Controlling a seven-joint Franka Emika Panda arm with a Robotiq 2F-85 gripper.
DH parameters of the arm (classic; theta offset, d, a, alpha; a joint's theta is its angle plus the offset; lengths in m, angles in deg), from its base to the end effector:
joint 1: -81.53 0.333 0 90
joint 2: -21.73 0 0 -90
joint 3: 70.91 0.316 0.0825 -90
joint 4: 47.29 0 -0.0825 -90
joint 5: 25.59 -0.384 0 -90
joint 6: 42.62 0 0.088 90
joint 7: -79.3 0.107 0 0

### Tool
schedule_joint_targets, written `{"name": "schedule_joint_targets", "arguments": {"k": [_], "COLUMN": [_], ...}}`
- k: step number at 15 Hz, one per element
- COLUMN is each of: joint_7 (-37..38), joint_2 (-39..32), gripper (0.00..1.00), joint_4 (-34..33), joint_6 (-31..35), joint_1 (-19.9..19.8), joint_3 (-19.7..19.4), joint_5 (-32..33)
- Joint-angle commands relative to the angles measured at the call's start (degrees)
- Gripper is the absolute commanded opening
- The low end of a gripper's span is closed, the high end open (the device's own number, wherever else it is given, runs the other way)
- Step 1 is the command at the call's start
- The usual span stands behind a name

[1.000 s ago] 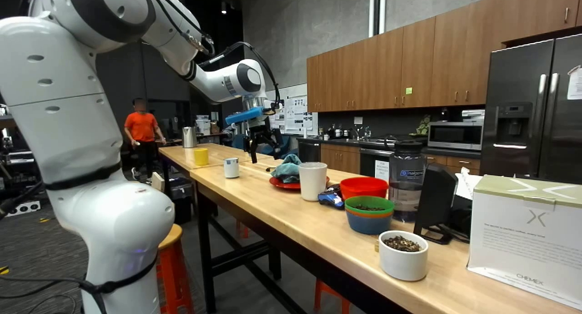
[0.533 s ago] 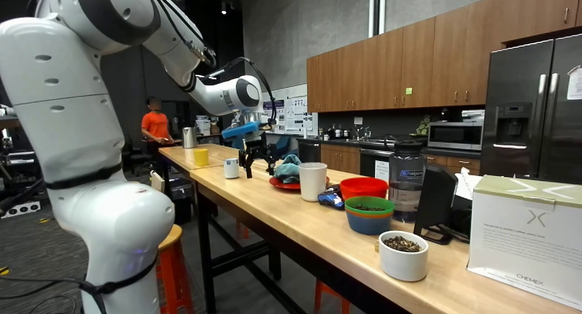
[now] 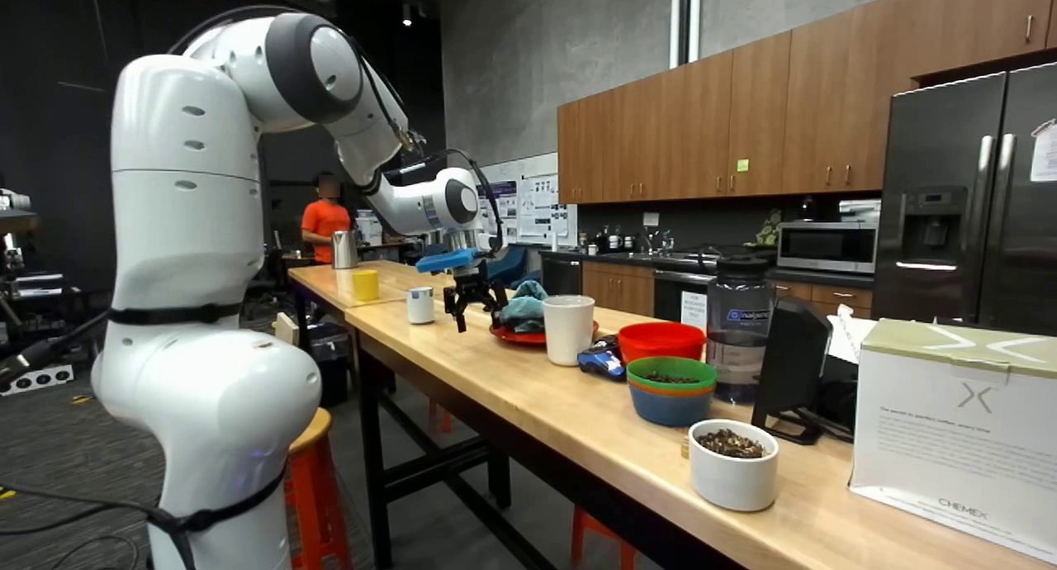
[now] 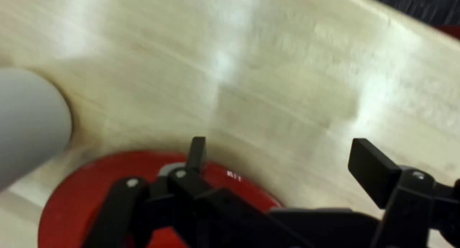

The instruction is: Remove the blue towel from the orange plate and put it on the table

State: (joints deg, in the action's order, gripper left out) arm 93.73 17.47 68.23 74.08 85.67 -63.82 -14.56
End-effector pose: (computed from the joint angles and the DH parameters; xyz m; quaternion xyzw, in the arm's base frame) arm 0.5541 0.0981 0.4124 0.9963 0.0176 -0.0078 0.0839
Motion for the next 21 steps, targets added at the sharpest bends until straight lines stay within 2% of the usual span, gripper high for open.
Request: {"name": "schedule_joint_targets", "arguments": {"k": [1,2,4,6,7,10,21], "joint_7": [2.2,2.2,1.7,1.0,0.8,0.7,0.7], "joint_2": [-8.5,-10.0,-11.5,-12.0,-10.7,-11.4,-11.8], "gripper": [1.00,1.00,1.00,1.00,1.00,1.00,1.00], "joint_4": [-14.9,-18.5,-23.1,-25.2,-22.0,-24.0,-24.2], "joint_6": [-0.5,-0.9,-1.1,-0.9,0.3,0.1,0.1], "joint_1": [1.0,0.0,1.1,0.8,1.1,1.0,1.2], "joint_3": [-1.6,-0.9,-2.9,-3.9,-3.7,-4.4,-4.3], "joint_5": [1.8,1.8,1.8,1.2,0.5,0.5,0.5]}}
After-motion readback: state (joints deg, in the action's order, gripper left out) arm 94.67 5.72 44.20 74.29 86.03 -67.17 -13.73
